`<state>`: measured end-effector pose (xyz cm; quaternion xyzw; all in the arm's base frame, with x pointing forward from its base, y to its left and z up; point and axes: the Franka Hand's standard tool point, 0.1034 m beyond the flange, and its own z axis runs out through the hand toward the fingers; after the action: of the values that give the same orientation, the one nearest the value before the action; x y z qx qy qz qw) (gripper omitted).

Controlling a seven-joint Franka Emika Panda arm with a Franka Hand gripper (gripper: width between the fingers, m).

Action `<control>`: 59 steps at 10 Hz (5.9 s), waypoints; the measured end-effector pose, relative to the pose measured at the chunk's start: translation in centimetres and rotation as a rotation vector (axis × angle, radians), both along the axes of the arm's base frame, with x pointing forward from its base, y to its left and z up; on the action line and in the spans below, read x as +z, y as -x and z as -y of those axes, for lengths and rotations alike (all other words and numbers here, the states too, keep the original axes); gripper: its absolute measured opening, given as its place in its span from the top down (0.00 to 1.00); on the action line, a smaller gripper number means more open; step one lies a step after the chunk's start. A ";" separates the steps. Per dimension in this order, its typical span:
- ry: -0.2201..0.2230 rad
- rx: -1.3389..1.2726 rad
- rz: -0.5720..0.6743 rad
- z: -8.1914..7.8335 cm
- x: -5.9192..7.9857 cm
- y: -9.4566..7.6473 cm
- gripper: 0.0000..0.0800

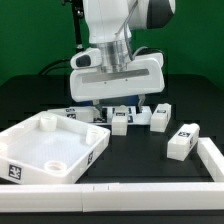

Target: Assemble desk

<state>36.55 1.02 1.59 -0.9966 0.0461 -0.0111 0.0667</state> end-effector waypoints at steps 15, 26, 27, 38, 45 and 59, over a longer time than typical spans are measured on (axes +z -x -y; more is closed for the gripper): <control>-0.010 -0.114 -0.165 -3.6 6.6 -4.9 0.19; 0.004 -0.233 -0.161 -10.3 7.5 -10.9 0.19; 0.012 -0.202 -0.140 -11.5 6.7 -10.7 0.19; 0.004 -0.036 -0.077 -13.9 0.4 -9.1 0.19; 0.000 0.019 -0.065 -12.6 -0.4 -10.0 0.19; 0.014 -0.029 -0.030 -16.9 1.4 -3.6 0.64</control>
Offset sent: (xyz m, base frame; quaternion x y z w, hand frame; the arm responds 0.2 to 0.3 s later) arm 0.0371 -0.0016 0.0523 -0.0316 -0.0835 0.0381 0.9953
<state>40.15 17.91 2.98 -0.9964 0.0613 0.0023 0.0590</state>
